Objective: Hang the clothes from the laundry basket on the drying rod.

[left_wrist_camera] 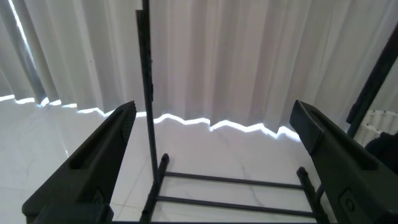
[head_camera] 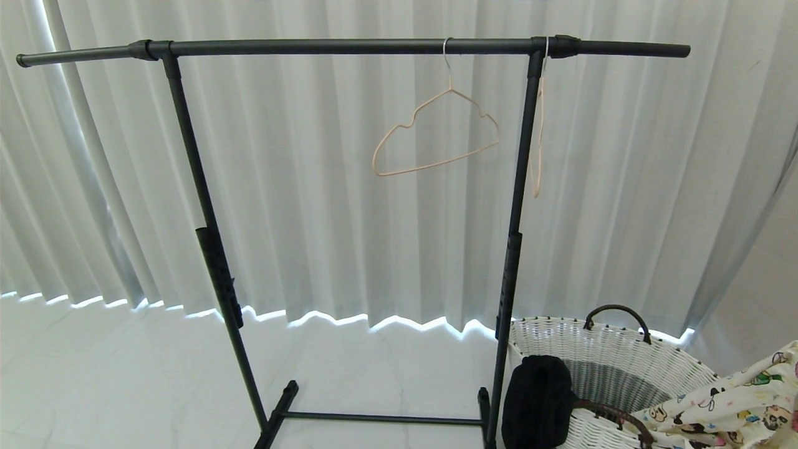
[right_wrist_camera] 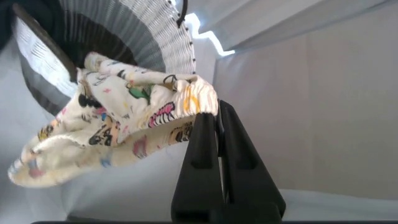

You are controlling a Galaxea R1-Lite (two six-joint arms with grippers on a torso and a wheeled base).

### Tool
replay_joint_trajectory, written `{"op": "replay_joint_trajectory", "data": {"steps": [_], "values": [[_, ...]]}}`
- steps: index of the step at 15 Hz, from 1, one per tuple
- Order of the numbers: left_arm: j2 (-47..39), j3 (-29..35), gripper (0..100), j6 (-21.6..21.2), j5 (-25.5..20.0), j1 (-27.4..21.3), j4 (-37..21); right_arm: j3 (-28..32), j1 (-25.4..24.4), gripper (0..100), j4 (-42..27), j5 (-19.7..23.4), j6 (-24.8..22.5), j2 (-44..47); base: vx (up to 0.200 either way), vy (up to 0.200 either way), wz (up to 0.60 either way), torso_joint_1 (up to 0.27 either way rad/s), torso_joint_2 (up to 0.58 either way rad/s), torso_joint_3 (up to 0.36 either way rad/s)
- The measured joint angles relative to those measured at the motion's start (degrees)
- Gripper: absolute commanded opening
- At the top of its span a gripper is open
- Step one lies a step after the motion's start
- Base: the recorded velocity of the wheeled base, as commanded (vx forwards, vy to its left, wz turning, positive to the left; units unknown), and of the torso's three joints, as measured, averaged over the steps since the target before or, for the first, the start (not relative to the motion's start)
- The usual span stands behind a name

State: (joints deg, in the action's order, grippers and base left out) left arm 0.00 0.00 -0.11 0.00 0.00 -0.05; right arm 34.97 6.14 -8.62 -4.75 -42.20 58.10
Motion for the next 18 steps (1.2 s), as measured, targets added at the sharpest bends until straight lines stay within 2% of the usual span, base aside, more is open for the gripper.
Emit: {"op": "replay_joint_trajectory", "data": {"steps": [4, 5, 9, 14, 18], "values": [[0.0, 0.0, 100, 0.0, 0.0, 0.0, 0.0, 1.6, -0.1, 0, 1.2, 3.6, 5.1, -1.7, 0.0, 0.0, 0.0, 0.0, 0.0, 0.0], [0.0, 0.0, 100, 0.0, 0.0, 0.0, 0.0, 1.9, -0.1, 0, 1.2, 3.8, 5.3, -2.1, 0.0, 0.0, 0.0, 0.0, 0.0, 0.0], [0.0, 0.0, 100, 0.0, 0.0, 0.0, -0.1, 2.1, -0.4, 0, 0.9, 4.0, 5.3, -3.1, -0.2, 0.0, 0.0, 0.004, 0.0, 0.004], [0.0, 0.0, 100, 0.1, 0.0, 0.0, 0.0, 2.0, -2.2, 0, 0.9, 4.1, 5.3, -3.0, 0.0, 0.0, 0.0, 0.0, 0.0, 0.0], [0.0, 0.0, 100, 0.0, 0.0, 0.0, 0.0, 2.0, -2.7, 0, 0.8, 4.0, 5.3, -2.0, 0.0, 0.2, 0.0, 0.004, 0.0, 0.005]]}}
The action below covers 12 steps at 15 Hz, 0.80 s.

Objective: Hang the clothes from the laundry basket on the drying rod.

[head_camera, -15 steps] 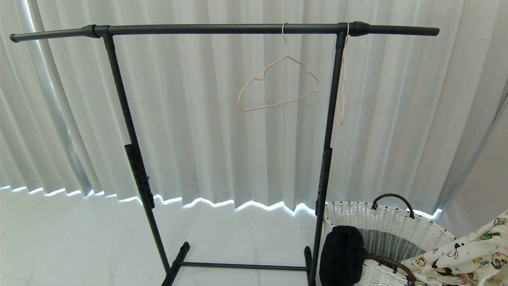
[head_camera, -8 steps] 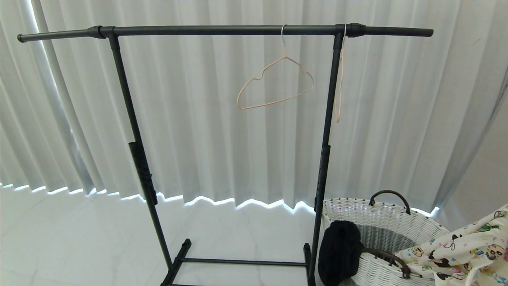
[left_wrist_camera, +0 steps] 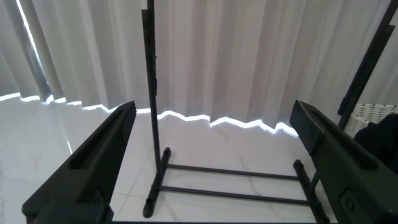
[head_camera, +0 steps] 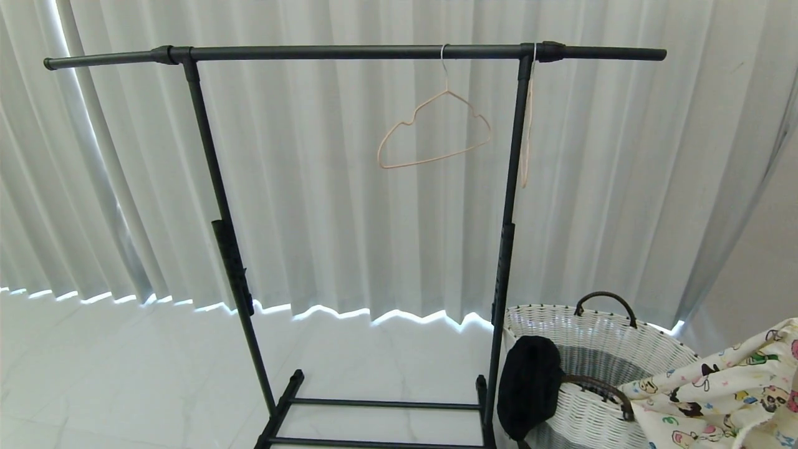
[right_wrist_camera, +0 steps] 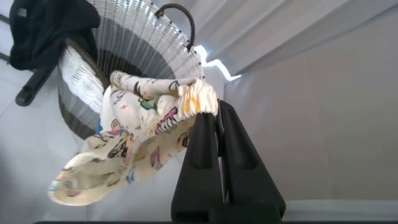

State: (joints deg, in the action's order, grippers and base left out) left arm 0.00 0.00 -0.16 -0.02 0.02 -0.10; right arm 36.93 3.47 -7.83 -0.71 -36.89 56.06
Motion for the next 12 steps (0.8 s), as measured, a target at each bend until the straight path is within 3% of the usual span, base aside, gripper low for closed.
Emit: {"op": "replay_joint_trajectory", "data": {"steps": [5, 8, 10, 12], "values": [[0.0, 0.0, 100, 0.1, 0.0, 0.0, 0.0, -1.1, -1.0, 0, 0.0, 0.0, 0.0, 0.4, 0.0, 0.2, 0.0, 0.002, 0.01, 0.002], [0.0, 0.0, 100, 0.1, 0.0, 0.0, 0.0, -1.6, -4.1, 0, -0.1, 0.0, 0.5, 0.7, 0.0, 0.0, 0.0, 0.0, 0.0, 0.0], [0.0, 0.0, 100, 0.0, 0.0, 0.0, 0.0, -1.8, -8.7, 0, -0.1, 0.0, 3.4, 1.5, 0.0, 0.0, 0.0, 0.0, 0.0, 0.0], [0.0, 0.0, 100, -0.1, 0.0, 0.0, 0.0, -2.0, -16.1, 0, 0.0, -0.1, 9.3, 2.6, 0.0, 0.0, 0.0, 0.0, 0.0, 0.0]]}}
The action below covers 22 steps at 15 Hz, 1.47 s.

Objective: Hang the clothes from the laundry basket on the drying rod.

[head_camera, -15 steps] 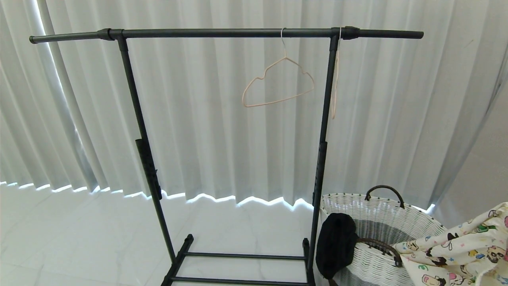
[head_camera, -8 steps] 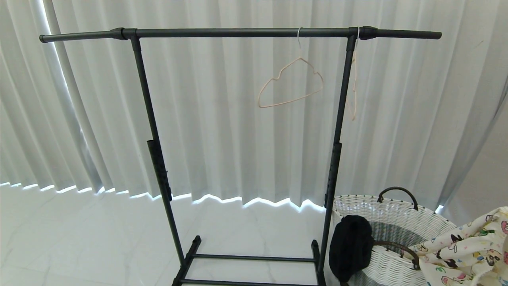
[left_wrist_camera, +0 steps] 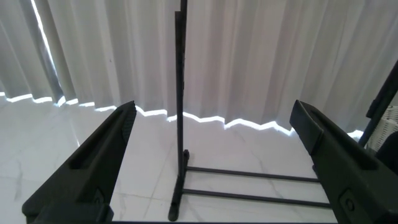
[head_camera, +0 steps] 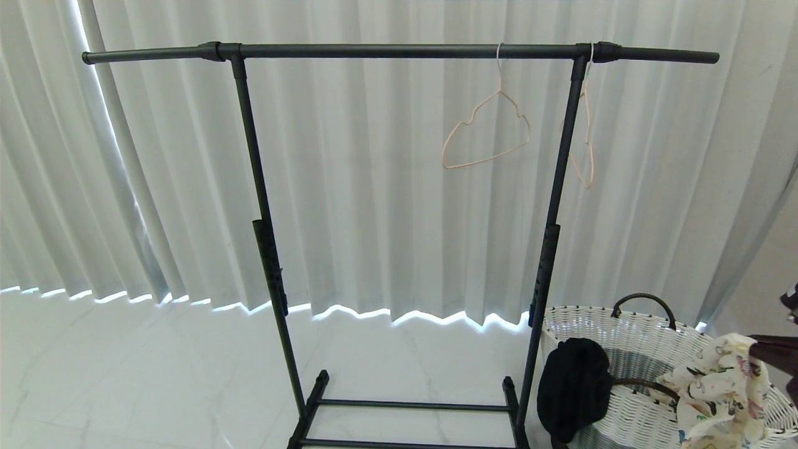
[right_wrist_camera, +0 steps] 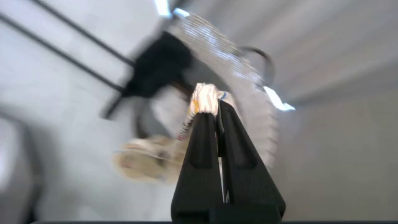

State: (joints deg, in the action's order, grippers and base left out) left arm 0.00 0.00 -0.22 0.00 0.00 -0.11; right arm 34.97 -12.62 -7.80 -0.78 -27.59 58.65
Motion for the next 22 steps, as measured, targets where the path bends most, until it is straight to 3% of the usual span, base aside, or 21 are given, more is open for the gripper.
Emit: {"op": "replay_joint_trajectory", "data": {"steps": [4, 8, 11, 15, 17, 19, 22], "values": [[0.0, 0.0, 100, -4.6, -0.5, 0.0, 0.0, -1.9, -13.8, 0, -0.1, -0.4, 10.5, 3.6, 0.0, 0.0, 0.0, 0.0, 0.0, 0.0], [0.0, 0.1, 100, -5.5, -1.7, 0.0, 0.1, -1.2, -21.3, 0, 0.6, -0.4, 17.7, 8.3, 0.0, 0.0, 0.0, 0.0, 0.0, 0.0], [-3.7, 6.6, 100, -3.6, -6.6, -1.2, 0.5, -1.5, -26.1, 0, 0.6, -0.5, 22.2, 9.7, 0.0, 0.0, 0.0, 0.0, 0.0, 0.0], [-23.1, 22.3, 100, -0.2, -9.3, -4.6, 1.6, 0.3, -27.7, 0, 1.5, -0.9, 22.3, 11.1, 0.0, 0.0, 0.0, 0.0, 0.0, 0.0], [-34.7, 29.9, 100, 0.8, -10.1, -11.8, 2.3, 2.6, -27.9, 0, 1.5, -1.0, 22.3, 12.0, 0.0, 0.0, 0.0, 0.0, 0.0, 0.0], [-45.4, 34.3, 100, 1.3, -10.4, -16.9, 7.2, 5.9, -27.9, 0, 1.6, -2.1, 22.2, 12.8, 0.0, 0.0, 0.0, 0.0, 0.0, 0.0], [-63.4, 37.6, 100, 1.6, -9.5, -23.4, 19.2, 8.6, -28.4, 0, 1.5, -3.0, 22.1, 13.3, 0.0, 0.0, 0.0, 0.0, 0.0, 0.0]]}}
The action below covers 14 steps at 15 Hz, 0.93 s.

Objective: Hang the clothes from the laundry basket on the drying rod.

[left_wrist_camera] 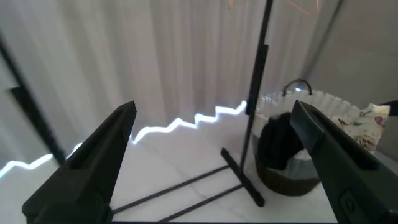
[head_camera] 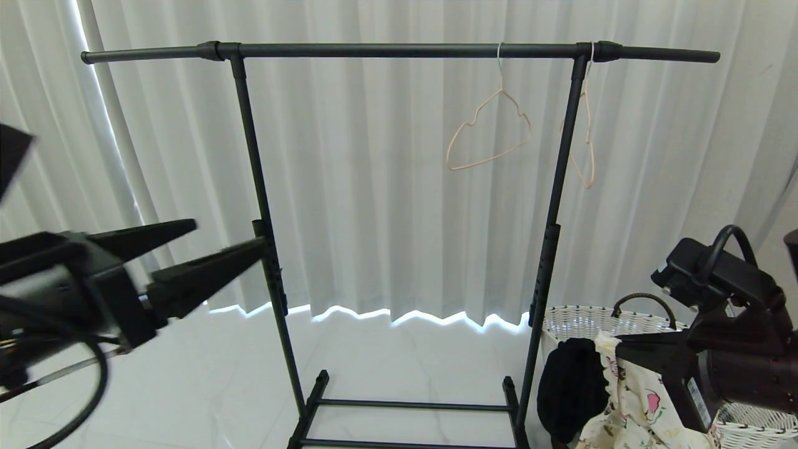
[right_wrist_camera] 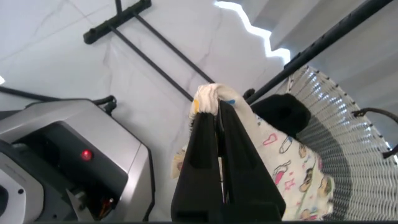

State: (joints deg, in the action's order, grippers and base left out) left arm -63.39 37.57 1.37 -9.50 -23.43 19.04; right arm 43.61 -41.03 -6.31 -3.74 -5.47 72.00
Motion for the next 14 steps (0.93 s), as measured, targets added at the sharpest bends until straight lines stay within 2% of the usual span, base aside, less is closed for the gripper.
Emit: {"op": "replay_joint_trajectory", "data": {"steps": [2, 5, 7, 9, 14], "values": [[-9.8, -0.3, 100, 0.1, 0.6, -9.0, 4.2, 0.8, -1.2, 0, 0.0, -1.0, 0.0, 0.4, 0.0, 0.0, 0.0, 0.0, 0.0, 0.0], [-19.5, -1.6, 100, 0.1, 1.4, -23.4, 5.9, 1.3, -4.4, 0, 0.0, -1.5, 0.0, 0.8, 0.0, 0.0, 0.0, 0.0, 0.0, 0.0], [-25.0, -2.0, 100, 0.2, 1.6, -29.9, 6.3, 1.9, -6.3, 0, 0.0, -1.7, 0.0, 0.9, 0.0, 0.0, 0.0, 0.0, 0.0, 0.0], [-29.1, -2.9, 100, 0.3, 1.6, -33.1, 6.4, 2.6, -8.9, 0, 0.0, -2.4, 0.0, 1.3, 0.0, 0.0, 0.0, 0.0, 0.0, 0.0], [-32.9, -5.6, 100, 4.2, 1.5, -33.8, 6.5, 3.8, -15.2, 0, 0.1, -2.9, 0.3, 2.7, 0.0, 0.0, 0.0, 0.0, 0.0, 0.0]]}}
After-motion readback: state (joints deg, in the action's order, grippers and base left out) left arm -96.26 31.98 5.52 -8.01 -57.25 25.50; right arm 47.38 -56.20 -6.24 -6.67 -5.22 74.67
